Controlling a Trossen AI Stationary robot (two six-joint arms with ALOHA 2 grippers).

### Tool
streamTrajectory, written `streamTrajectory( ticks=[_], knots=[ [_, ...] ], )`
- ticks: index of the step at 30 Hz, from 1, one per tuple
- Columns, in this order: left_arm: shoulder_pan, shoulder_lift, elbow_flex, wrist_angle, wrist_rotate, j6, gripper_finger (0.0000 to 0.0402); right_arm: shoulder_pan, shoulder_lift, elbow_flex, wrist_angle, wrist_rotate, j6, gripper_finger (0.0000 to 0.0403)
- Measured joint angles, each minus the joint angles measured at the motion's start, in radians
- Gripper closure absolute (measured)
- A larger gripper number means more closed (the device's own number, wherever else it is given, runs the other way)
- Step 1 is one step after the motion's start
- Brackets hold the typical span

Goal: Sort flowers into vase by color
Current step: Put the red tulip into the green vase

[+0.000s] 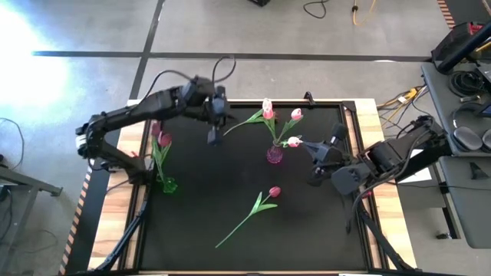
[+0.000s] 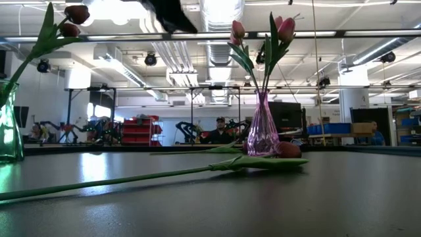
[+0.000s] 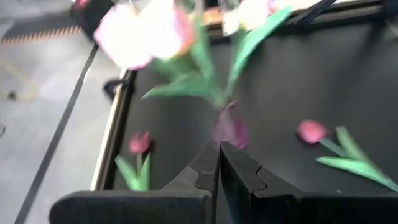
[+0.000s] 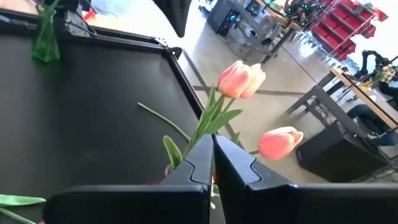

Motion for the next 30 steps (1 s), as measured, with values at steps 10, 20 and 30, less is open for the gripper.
streamTrajectory(
  ticks=[10,20,30],
  knots=[
    [0.184,0.219,-0.01,-0.022,0.053,0.041,0.0402,0.0,0.0,-0.022,0.003,-0.001,0.021,0.0394],
    [0.202,0.411,-0.01,0.002,0.044,0.104,0.0402,0.0,0.0,-0.023,0.006,-0.001,0.021,0.0394],
    [0.204,0.527,-0.003,0.028,-0.036,0.104,0.0367,0.0,0.0,-0.023,0.006,-0.001,0.021,0.0394]
  ],
)
